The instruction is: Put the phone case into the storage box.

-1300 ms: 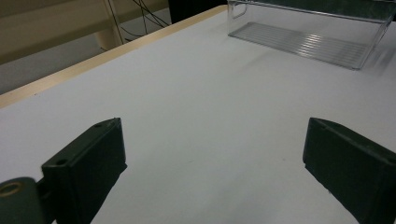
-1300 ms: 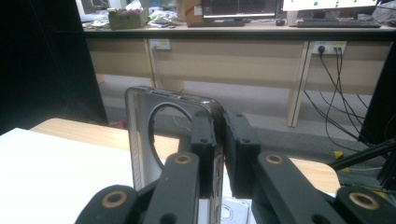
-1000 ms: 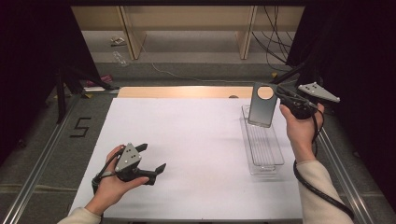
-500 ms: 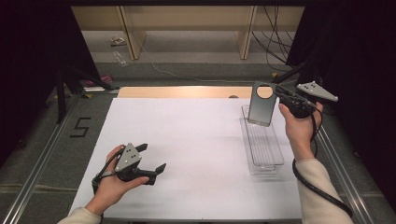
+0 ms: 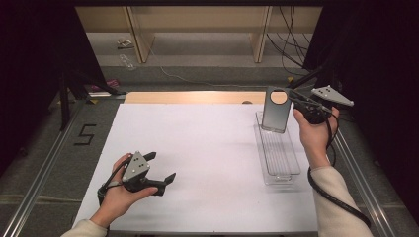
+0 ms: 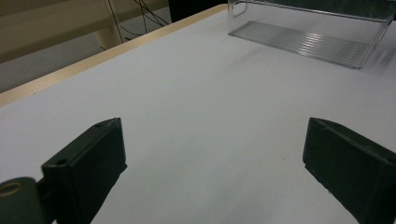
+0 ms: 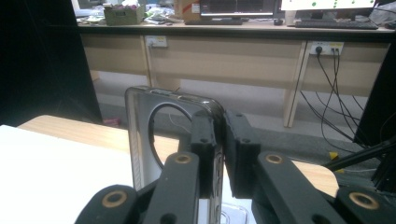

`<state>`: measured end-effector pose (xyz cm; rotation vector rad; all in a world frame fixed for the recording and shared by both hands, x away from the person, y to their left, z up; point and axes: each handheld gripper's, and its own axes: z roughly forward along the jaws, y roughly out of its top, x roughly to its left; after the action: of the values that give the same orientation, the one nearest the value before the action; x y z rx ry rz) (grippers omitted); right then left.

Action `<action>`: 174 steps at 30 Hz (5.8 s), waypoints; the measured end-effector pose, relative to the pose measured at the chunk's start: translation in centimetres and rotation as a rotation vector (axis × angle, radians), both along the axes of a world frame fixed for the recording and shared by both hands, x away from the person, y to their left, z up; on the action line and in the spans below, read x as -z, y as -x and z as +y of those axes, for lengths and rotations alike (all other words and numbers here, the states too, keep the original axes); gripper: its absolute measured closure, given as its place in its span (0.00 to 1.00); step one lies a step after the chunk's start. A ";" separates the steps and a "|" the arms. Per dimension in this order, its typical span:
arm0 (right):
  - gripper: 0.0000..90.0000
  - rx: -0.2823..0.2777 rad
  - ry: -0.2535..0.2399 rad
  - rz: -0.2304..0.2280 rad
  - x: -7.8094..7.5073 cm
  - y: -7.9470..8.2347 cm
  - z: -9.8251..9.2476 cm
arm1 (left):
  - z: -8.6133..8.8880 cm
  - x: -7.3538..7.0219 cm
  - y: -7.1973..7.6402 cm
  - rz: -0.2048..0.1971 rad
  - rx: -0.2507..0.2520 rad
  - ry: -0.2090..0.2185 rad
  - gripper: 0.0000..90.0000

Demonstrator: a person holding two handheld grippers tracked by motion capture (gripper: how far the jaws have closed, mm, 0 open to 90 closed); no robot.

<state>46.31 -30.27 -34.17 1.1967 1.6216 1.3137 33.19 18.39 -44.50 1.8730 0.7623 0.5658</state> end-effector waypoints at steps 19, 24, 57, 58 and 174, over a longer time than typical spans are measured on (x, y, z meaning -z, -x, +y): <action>0.92 0.011 0.008 -0.001 0.3 -0.5 0.3 | 0.0 0.0 0.0 0.002 -0.001 -0.001 0.06; 0.92 0.015 0.012 0.001 0.4 -0.6 0.3 | 0.0 0.0 0.0 0.004 -0.002 0.001 0.06; 0.92 0.037 0.014 0.002 1.2 -1.6 0.3 | 0.0 0.0 0.0 0.004 -0.002 0.000 0.06; 0.92 0.038 0.018 0.001 1.2 -1.7 0.4 | 0.0 0.0 0.0 0.004 -0.003 0.000 0.06; 0.92 0.066 0.031 0.019 4.3 -4.3 1.0 | 0.1 0.2 -0.1 0.009 -0.003 -0.001 0.06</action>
<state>50.61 -29.26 -38.42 1.2368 1.5964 1.2359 33.28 18.48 -44.67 1.8767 0.7708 0.5604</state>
